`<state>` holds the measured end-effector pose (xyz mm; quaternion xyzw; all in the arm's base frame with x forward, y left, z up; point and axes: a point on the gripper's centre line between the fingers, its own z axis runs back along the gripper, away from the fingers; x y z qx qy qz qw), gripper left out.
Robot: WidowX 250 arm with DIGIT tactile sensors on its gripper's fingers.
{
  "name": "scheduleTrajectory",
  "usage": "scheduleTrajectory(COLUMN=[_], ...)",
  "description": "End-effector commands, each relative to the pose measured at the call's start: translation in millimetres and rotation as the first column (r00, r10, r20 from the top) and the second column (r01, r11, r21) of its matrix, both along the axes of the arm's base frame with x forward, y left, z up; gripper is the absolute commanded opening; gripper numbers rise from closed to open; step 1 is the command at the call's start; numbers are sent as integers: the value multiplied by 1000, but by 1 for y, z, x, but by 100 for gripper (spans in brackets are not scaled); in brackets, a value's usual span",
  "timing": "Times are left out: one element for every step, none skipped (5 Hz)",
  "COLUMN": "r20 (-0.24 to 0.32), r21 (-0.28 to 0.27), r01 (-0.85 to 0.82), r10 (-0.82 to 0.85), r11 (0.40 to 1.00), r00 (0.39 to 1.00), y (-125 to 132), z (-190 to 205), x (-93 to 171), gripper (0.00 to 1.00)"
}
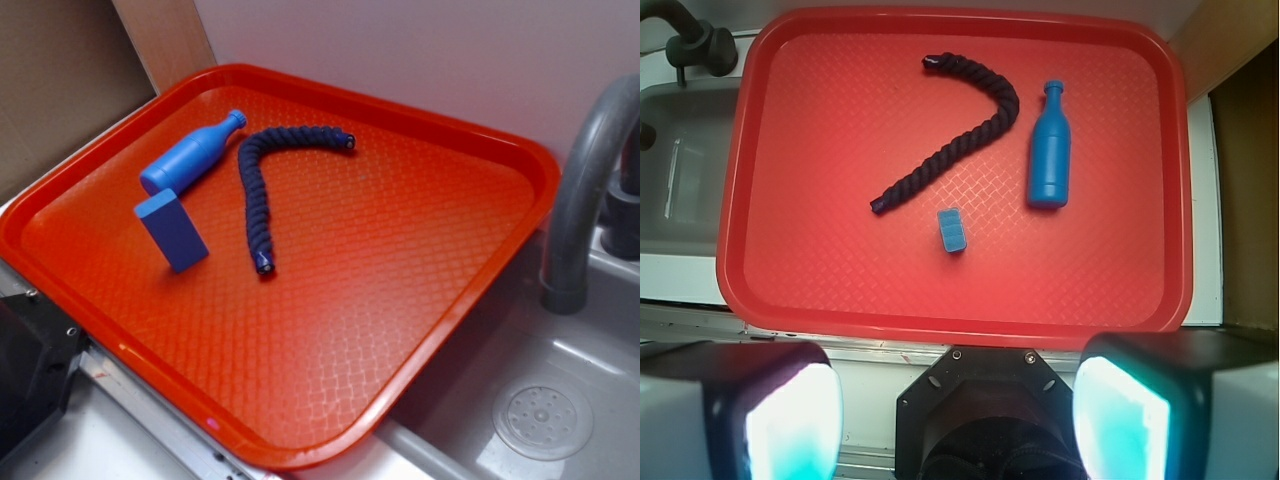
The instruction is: Grab the blue block.
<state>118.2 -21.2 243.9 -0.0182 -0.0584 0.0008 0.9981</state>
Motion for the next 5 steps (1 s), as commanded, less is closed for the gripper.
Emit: scheduleTrajectory(r20=[0,63,116,122,36], r21=[0,3,28,33,59], r01=[0,-10,1,31,87], r10=[0,10,-4,-34,-89], r11=[1000,1000,1000,999,994], r00=[1000,998,993,992,995], y=[0,-8,-11,-9,-6], z=[0,-16,-32,-59,-95], x=[0,24,46,64,67], gripper=[100,100,100,100,100])
